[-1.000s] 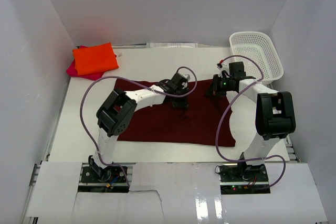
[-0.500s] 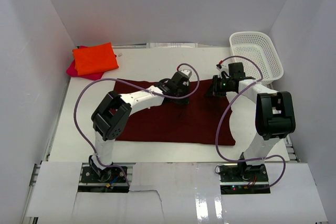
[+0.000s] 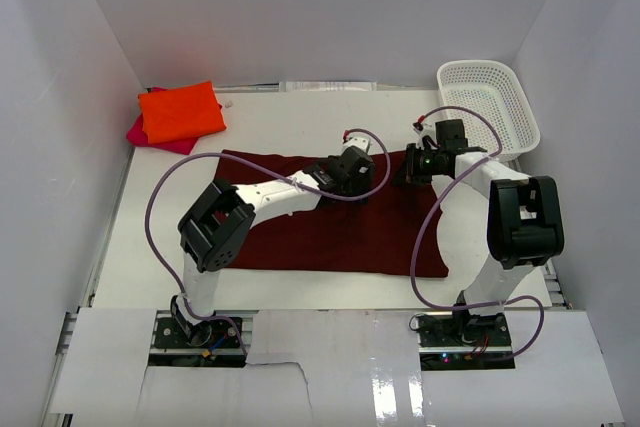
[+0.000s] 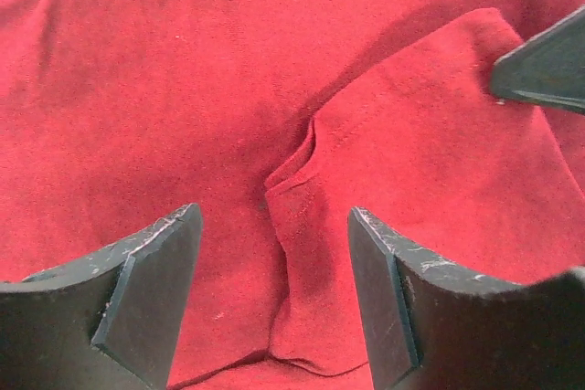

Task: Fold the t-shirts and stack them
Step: Grap the side of the flattened tshirt furthest away from the robot with both arms

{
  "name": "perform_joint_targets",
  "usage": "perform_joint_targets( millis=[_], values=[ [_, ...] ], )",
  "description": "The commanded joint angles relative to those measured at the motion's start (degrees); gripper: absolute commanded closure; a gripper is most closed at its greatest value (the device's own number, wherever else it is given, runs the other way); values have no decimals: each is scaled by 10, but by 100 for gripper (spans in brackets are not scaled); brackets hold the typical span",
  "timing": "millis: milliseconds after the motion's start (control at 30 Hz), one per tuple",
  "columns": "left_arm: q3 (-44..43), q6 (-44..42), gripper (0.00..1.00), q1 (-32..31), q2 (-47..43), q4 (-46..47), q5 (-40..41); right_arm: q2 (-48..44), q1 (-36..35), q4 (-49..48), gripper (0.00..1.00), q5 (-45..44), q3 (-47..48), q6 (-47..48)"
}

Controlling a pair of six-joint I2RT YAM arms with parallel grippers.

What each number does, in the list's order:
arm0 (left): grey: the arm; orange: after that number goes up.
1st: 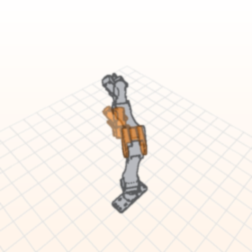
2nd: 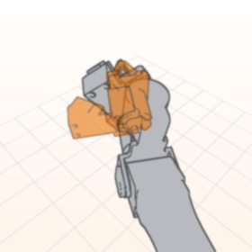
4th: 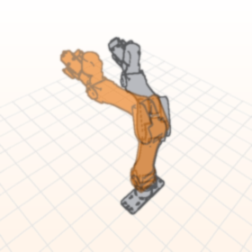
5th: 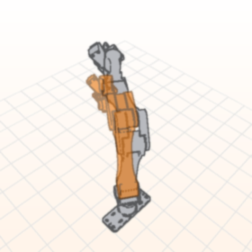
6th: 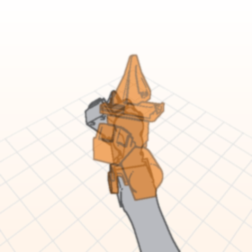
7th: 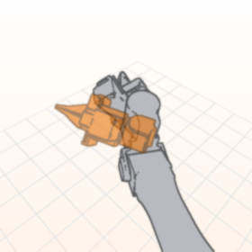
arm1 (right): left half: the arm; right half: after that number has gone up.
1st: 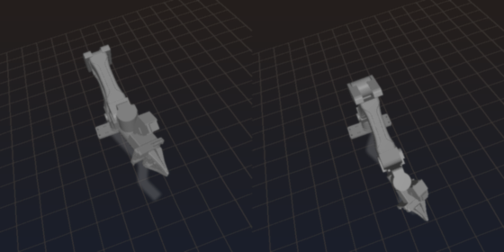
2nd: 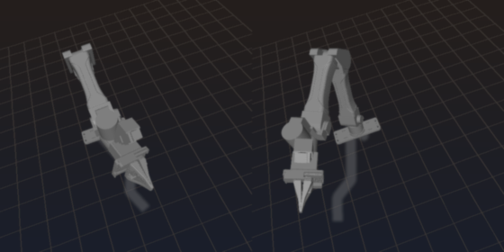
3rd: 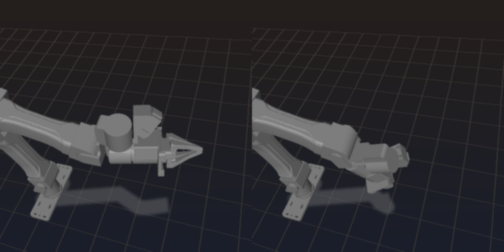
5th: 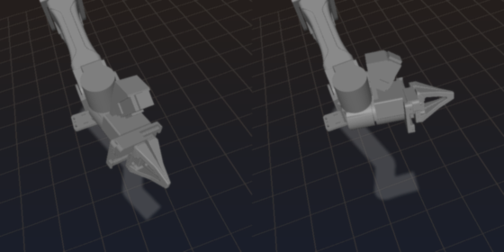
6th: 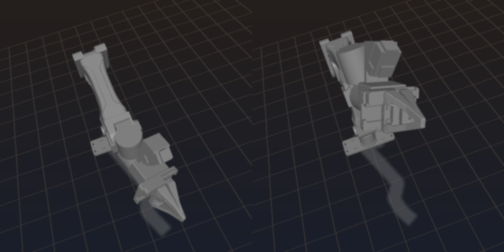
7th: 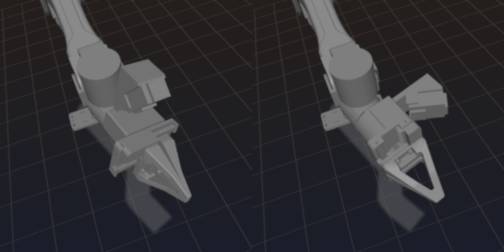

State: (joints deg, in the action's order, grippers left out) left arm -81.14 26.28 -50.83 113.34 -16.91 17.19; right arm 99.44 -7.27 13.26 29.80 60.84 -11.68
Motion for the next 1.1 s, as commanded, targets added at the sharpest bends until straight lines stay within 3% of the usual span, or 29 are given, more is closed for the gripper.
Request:
perform_joint_targets(
  millis=[0,333,1067],
  values=[
    [2,-5,25,-5,-26,-6,40,-39,-2,-17,92,-21,-8,8],
    [8,-2,26,-4,-33,-1,52,-77,-2,-15,92,-73,-22,5],
    [-4,-10,28,-5,-14,19,46,-13,-2,92,92,-160,-3,-10]
  ],
)
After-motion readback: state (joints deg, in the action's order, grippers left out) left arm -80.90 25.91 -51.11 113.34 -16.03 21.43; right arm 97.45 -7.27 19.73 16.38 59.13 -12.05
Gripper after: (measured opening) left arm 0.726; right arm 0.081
